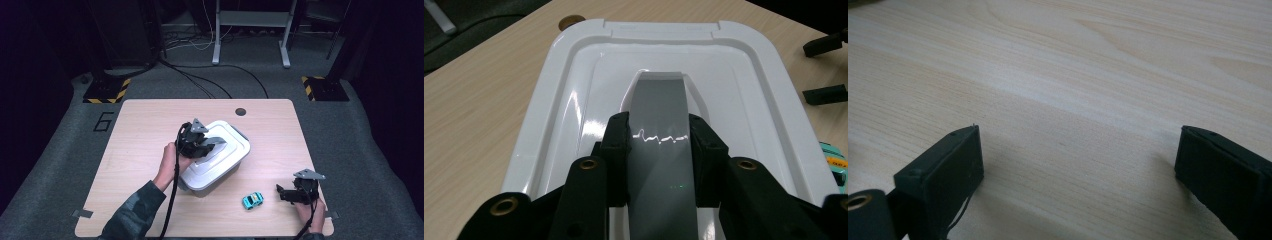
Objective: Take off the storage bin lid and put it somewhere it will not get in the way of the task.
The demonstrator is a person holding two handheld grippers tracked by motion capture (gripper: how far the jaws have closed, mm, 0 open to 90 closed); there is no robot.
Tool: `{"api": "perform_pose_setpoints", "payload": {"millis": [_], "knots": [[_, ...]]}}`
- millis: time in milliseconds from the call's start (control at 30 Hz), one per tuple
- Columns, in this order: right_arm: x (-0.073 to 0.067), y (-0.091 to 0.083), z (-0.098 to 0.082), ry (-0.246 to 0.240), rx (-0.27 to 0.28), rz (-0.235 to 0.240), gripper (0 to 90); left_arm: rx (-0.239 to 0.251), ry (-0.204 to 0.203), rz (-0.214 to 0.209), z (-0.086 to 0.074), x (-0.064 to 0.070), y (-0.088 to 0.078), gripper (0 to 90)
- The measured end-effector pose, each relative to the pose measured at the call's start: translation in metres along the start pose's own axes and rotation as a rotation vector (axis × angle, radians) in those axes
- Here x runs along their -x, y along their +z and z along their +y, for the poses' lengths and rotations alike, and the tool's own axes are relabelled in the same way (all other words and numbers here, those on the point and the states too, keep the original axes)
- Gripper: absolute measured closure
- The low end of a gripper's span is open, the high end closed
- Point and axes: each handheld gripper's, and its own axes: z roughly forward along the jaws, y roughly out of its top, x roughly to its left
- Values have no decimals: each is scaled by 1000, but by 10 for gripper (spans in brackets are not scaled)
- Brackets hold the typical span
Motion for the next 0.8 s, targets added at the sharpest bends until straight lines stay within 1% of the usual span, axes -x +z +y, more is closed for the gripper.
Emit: {"api": "perform_pose_setpoints", "payload": {"millis": [33, 67, 100, 200, 233, 300, 400, 433, 500, 533, 567, 600, 667, 767, 800], "knots": [[0, 0, 0, 0, 1, 1, 46, 5, -7, -6, 0, 0, -1, 668], [0, 0, 0, 0, 1, 0, 46, 9, -5, -11, 1, 0, -3, 668], [0, 0, 0, 0, 1, 1, 46, 15, -17, -16, 2, 0, -4, 668], [0, 0, 0, -2, 0, 4, 48, 29, -17, -20, 4, -1, -8, 668], [0, 0, 0, -1, 0, 4, 48, 33, -8, -18, 6, -2, -10, 668], [0, 0, 0, -1, 0, 4, 48, 40, -9, -12, 7, -2, -13, 668], [0, 0, 0, 0, 1, 4, 48, 50, 2, -6, 9, -5, -20, 668], [0, 0, 0, 2, 1, 3, 48, 53, -5, -1, 10, -5, -22, 668], [0, 0, 0, 1, 1, 3, 48, 56, 1, 2, 10, -6, -25, 668], [0, 0, 0, 1, 1, 3, 49, 60, -5, 10, 11, -8, -29, 668], [0, 0, 0, 2, 1, 3, 49, 63, -1, 13, 11, -10, -31, 667], [0, 0, 0, 2, 2, 3, 49, 70, -8, 14, 11, -11, -33, 668], [0, 0, 0, 2, 2, 3, 50, 68, -1, 20, 11, -13, -37, 668], [0, 0, 0, 2, 3, 2, 51, 73, -3, 26, 11, -15, -41, 668], [0, 0, 0, 3, 2, 2, 51, 75, -2, 33, 11, -17, -44, 668]]}}
